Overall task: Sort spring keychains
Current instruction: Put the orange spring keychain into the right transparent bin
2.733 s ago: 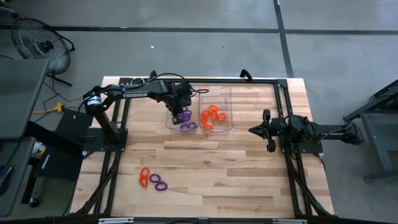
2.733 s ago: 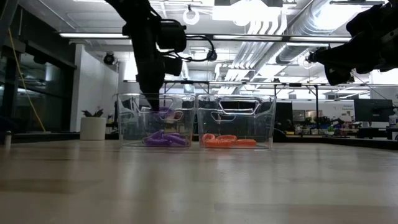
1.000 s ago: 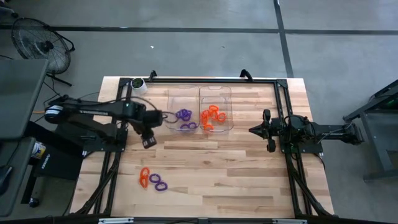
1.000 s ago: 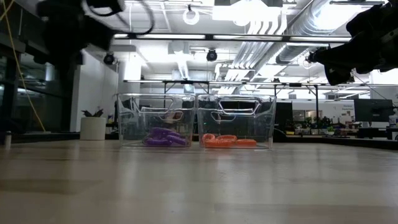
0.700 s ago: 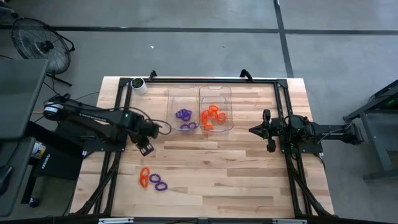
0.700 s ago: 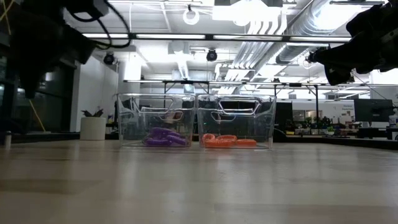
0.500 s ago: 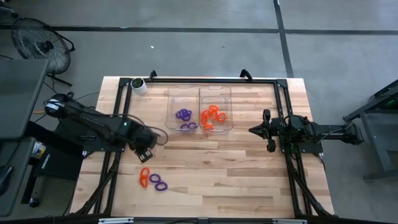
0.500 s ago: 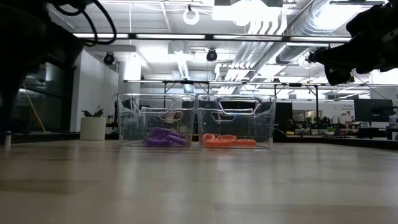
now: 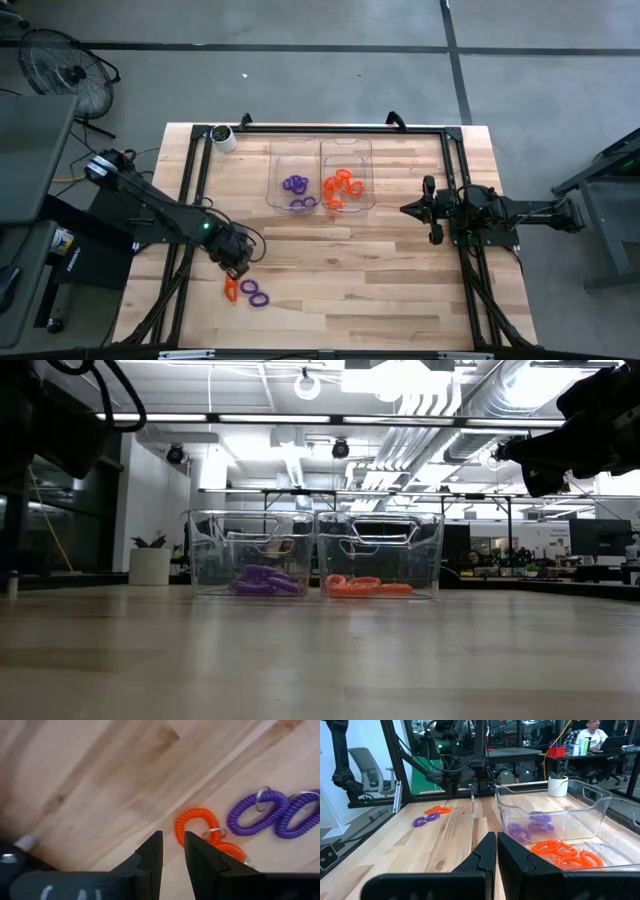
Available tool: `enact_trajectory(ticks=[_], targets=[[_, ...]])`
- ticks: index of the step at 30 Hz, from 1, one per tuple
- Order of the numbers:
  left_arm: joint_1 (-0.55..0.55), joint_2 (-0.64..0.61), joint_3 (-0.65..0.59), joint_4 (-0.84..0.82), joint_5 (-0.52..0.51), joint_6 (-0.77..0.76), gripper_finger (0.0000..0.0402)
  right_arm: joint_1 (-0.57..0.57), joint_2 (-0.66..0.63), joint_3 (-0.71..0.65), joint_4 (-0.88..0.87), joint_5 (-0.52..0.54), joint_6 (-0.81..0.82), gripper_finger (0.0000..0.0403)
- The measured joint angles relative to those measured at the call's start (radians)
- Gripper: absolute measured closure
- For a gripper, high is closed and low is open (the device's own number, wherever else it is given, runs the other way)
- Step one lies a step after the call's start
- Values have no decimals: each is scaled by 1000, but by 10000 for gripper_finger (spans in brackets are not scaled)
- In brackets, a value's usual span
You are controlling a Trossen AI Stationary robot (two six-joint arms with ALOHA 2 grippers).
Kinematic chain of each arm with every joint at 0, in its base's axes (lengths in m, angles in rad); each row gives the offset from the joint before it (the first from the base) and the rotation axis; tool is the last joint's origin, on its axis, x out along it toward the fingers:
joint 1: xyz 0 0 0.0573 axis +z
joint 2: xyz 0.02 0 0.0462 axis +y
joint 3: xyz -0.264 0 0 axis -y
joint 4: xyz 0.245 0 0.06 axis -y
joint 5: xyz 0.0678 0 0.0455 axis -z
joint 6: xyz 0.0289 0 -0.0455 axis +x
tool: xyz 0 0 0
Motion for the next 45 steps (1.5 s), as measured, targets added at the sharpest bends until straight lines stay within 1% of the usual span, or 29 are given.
enact_trajectory(ticks=[4,12,17,20,26,29,33,38,45], targets=[[-36,40,0,60,4,-45,328,0,-1,0,0,0,0,392],[-86,132,0,59,-7,-89,328,0,-1,0,0,0,0,392],[-87,173,0,77,-9,-95,326,0,-1,0,0,0,0,392],[-87,177,0,110,-8,-100,311,0,-1,0,0,0,0,392],[-85,177,0,108,-19,-126,253,0,-1,0,0,0,0,392],[-86,177,0,107,-20,-126,233,0,-1,0,0,0,0,392],[-85,192,1,109,-26,-126,228,0,-1,0,0,0,0,392],[-85,246,2,115,4,-121,228,0,-1,0,0,0,0,392],[-85,280,4,130,7,-74,228,0,-1,0,0,0,0,392]])
